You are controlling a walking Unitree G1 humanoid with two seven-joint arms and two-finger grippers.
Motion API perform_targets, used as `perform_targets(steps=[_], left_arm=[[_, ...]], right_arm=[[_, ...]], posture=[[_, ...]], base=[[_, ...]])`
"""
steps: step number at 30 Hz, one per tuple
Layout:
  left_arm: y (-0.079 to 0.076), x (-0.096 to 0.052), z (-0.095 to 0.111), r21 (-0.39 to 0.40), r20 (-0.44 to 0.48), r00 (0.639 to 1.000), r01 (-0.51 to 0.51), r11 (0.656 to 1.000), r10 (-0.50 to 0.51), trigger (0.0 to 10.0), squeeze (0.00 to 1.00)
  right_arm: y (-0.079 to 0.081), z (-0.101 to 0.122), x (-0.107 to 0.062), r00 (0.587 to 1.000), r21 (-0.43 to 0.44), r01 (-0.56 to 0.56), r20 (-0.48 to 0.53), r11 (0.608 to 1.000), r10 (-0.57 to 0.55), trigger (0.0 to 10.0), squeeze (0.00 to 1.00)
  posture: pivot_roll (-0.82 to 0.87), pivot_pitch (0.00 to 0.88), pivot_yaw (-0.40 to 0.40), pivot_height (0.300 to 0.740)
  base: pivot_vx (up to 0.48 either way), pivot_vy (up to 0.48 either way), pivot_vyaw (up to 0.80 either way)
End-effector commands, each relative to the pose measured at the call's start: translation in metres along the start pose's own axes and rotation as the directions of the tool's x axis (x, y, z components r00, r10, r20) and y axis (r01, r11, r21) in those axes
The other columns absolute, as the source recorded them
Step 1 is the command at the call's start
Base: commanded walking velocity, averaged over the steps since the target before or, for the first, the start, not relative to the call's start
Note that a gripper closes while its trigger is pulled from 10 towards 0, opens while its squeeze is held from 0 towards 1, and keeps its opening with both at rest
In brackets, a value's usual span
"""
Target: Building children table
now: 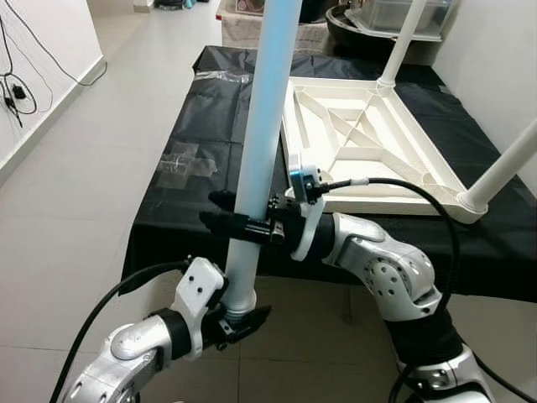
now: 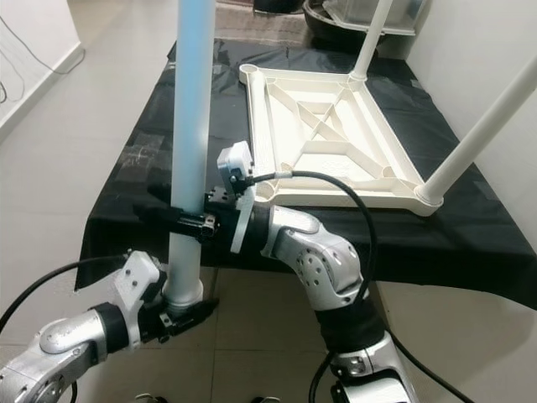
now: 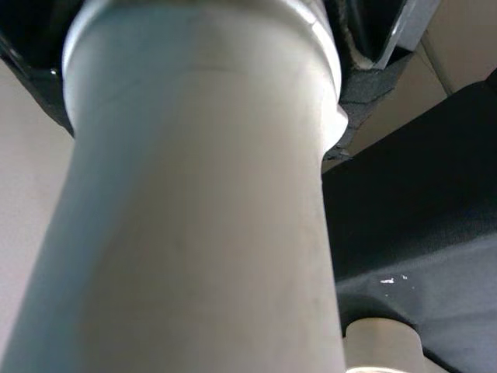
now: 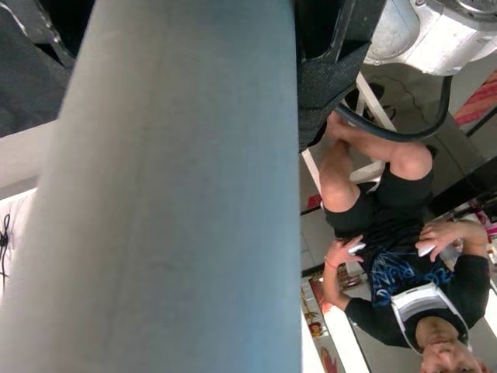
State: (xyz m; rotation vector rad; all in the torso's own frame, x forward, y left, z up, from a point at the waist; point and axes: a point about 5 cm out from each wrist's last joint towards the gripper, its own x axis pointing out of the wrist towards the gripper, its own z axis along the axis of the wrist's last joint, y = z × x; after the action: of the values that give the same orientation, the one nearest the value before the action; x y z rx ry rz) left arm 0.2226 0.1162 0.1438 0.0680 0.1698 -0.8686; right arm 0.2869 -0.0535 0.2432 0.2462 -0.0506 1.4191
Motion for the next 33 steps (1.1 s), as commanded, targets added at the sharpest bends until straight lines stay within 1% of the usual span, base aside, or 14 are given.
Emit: perform_targets(steps=[1, 6, 7, 14, 17, 18, 19, 20, 22, 23, 25, 29, 31, 33], left_arm=[[-0.008, 0.0, -0.001, -0.018, -0.008, 0.999, 0.049, 0.999, -0.049, 10.0, 0.0], [0.001, 0.002, -0.001, -0.048, -0.013, 0.999, -0.047, 0.998, 0.046, 10.0, 0.0], [0.002, 0.003, 0.0, -0.049, -0.006, 0.999, -0.053, 0.997, 0.053, 10.0, 1.0], [0.004, 0.002, 0.003, -0.035, 0.021, 0.994, -0.105, 0.994, 0.106, 10.0, 1.0], [0.011, 0.001, 0.006, -0.024, 0.041, 0.976, -0.215, 0.976, 0.216, 10.0, 1.0], [0.016, 0.0, 0.008, -0.012, 0.057, 0.96, -0.274, 0.962, 0.275, 10.0, 0.0], [0.016, 0.0, 0.008, -0.012, 0.057, 0.96, -0.274, 0.962, 0.275, 10.0, 0.0], [0.021, -0.001, 0.011, -0.02, 0.075, 0.935, -0.345, 0.938, 0.346, 10.0, 0.0], [0.021, -0.001, 0.011, -0.02, 0.075, 0.935, -0.345, 0.938, 0.346, 10.0, 0.0], [0.026, -0.002, 0.017, -0.028, 0.106, 0.9, -0.423, 0.906, 0.423, 10.0, 0.0], [0.034, -0.006, 0.026, -0.066, 0.157, 0.82, -0.548, 0.834, 0.551, 10.0, 0.0], [0.037, -0.008, 0.029, -0.08, 0.173, 0.788, -0.587, 0.806, 0.591, 10.0, 0.0], [0.044, -0.012, 0.033, -0.079, 0.186, 0.719, -0.668, 0.74, 0.67, 10.0, 0.0], [0.044, -0.012, 0.033, -0.079, 0.186, 0.719, -0.668, 0.74, 0.67, 10.0, 0.0]], right_arm=[[0.004, 0.0, 0.001, 1.0, -0.026, -0.017, -0.013, 1.0, 0.017, 0.0, 0.0], [0.0, 0.004, 0.0, 1.0, -0.03, 0.017, 0.011, 0.999, -0.017, 0.0, 0.0], [-0.002, 0.006, -0.001, 0.999, -0.03, 0.026, 0.02, 0.999, -0.026, 0.0, 0.0], [-0.014, 0.016, -0.005, 0.995, -0.046, 0.086, 0.052, 0.995, -0.084, 0.0, 0.0], [-0.029, 0.027, -0.013, 0.978, -0.084, 0.194, 0.099, 0.977, -0.185, 0.0, 0.0], [-0.039, 0.033, -0.018, 0.955, -0.103, 0.279, 0.139, 0.955, -0.264, 0.0, 0.0], [-0.039, 0.033, -0.018, 0.955, -0.103, 0.279, 0.139, 0.955, -0.264, 0.0, 0.0], [-0.049, 0.041, -0.025, 0.915, -0.1, 0.376, 0.194, 0.921, -0.353, 0.0, 0.0], [-0.049, 0.041, -0.025, 0.915, -0.1, 0.376, 0.194, 0.921, -0.353, 0.0, 0.0], [-0.058, 0.046, -0.03, 0.856, -0.107, 0.492, 0.243, 0.864, -0.457, 10.0, 0.0], [-0.067, 0.052, -0.04, 0.737, -0.104, 0.652, 0.321, 0.751, -0.595, 10.0, 0.0], [-0.067, 0.053, -0.043, 0.701, -0.113, 0.69, 0.348, 0.715, -0.622, 10.0, 0.0], [-0.068, 0.053, -0.045, 0.656, -0.099, 0.73, 0.375, 0.676, -0.655, 10.0, 0.0], [-0.068, 0.053, -0.045, 0.656, -0.099, 0.73, 0.375, 0.676, -0.655, 10.0, 0.0]], posture=[[0.08, 0.137, -0.086, 0.74], [0.08, 0.14, -0.088, 0.74], [0.09, 0.141, -0.087, 0.74], [0.09, 0.142, -0.087, 0.74], [0.09, 0.144, -0.086, 0.74], [0.09, 0.143, -0.087, 0.74], [0.09, 0.143, -0.087, 0.74], [0.09, 0.144, -0.088, 0.74], [0.09, 0.144, -0.088, 0.74], [0.09, 0.144, -0.087, 0.74], [0.09, 0.143, -0.087, 0.74], [0.09, 0.143, -0.087, 0.74], [0.09, 0.133, -0.085, 0.74], [0.09, 0.133, -0.085, 0.74]], base=[[0.0, 0.0, 0.0], [0.0, 0.0, 0.0], [0.0, 0.0, 0.0], [0.0, 0.0, 0.0], [0.0, 0.0, 0.0], [0.0, 0.0, 0.0], [0.0, 0.0, 0.0], [0.0, 0.0, 0.0], [0.0, 0.0, 0.0], [0.0, 0.0, 0.0], [0.0, 0.0, 0.0], [0.0, 0.0, 0.0], [0.0, 0.0, 0.0], [0.0, 0.0, 0.0]])
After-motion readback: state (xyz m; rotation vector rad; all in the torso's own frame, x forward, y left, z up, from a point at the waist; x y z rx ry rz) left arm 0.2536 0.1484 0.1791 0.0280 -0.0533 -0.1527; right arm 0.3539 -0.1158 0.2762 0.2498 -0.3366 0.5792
